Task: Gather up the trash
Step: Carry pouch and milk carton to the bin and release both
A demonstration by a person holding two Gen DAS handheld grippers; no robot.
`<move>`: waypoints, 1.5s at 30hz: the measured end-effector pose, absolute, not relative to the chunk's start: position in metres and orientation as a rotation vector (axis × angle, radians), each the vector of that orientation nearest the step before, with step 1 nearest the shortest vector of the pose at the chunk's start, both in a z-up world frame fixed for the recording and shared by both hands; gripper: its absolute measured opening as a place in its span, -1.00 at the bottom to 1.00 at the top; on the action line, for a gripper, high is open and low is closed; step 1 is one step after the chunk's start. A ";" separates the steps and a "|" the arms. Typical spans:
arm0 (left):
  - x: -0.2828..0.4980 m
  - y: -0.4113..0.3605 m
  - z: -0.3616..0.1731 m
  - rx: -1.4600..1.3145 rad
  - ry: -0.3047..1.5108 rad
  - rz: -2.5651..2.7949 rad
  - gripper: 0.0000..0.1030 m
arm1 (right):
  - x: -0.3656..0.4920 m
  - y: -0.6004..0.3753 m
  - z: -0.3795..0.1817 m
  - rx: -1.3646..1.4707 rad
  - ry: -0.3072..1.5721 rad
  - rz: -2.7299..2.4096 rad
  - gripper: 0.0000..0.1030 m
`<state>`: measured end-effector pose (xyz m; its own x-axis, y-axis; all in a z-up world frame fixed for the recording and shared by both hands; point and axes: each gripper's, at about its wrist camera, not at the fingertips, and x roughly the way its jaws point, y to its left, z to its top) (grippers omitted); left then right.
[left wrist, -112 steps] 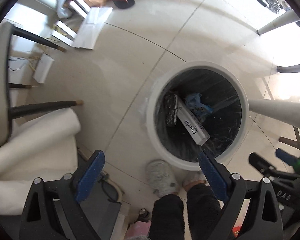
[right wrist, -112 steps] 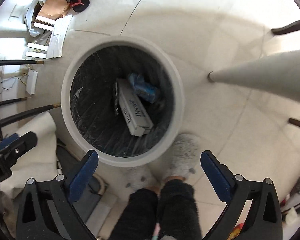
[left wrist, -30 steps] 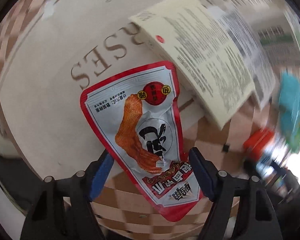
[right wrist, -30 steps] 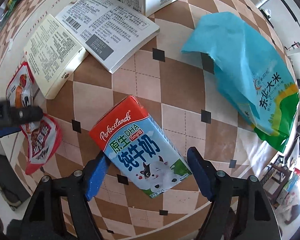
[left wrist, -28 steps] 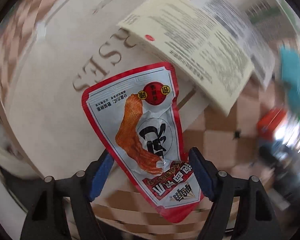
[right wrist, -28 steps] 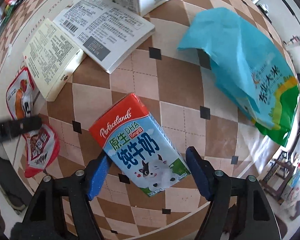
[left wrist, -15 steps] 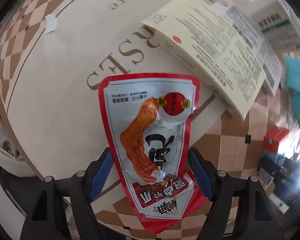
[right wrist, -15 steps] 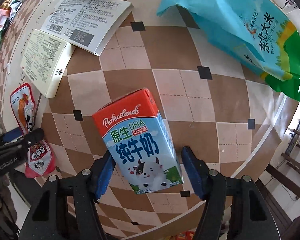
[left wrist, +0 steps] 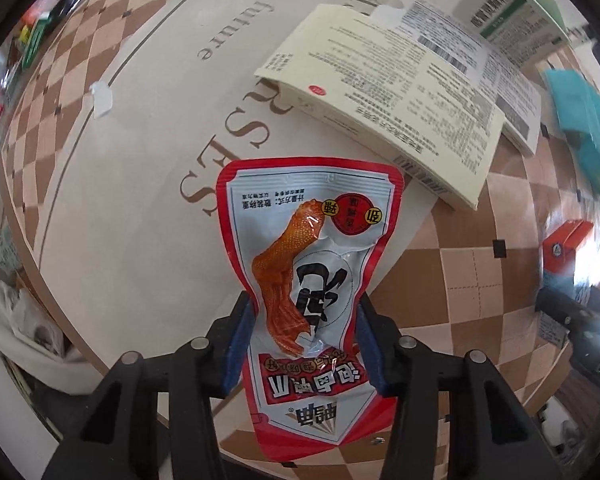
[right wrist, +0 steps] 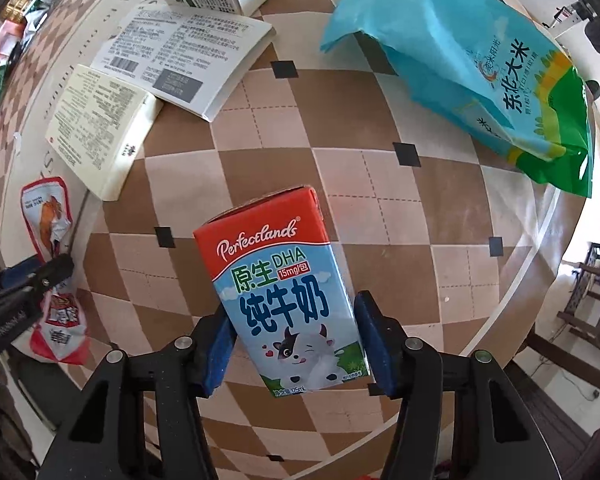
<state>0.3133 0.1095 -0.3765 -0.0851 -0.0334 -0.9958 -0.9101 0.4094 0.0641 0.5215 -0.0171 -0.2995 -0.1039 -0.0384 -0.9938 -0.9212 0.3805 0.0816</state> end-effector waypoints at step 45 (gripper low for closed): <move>0.213 -0.012 -0.220 -0.625 1.128 0.778 -0.20 | 0.384 -0.147 -0.191 -0.607 1.341 0.940 0.11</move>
<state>0.2128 -0.0118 -0.2204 0.2254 0.2248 -0.9480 -0.8062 0.5894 -0.0519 0.3844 -0.1469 -0.1909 -0.0331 0.2165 -0.9757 -0.8433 0.5179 0.1436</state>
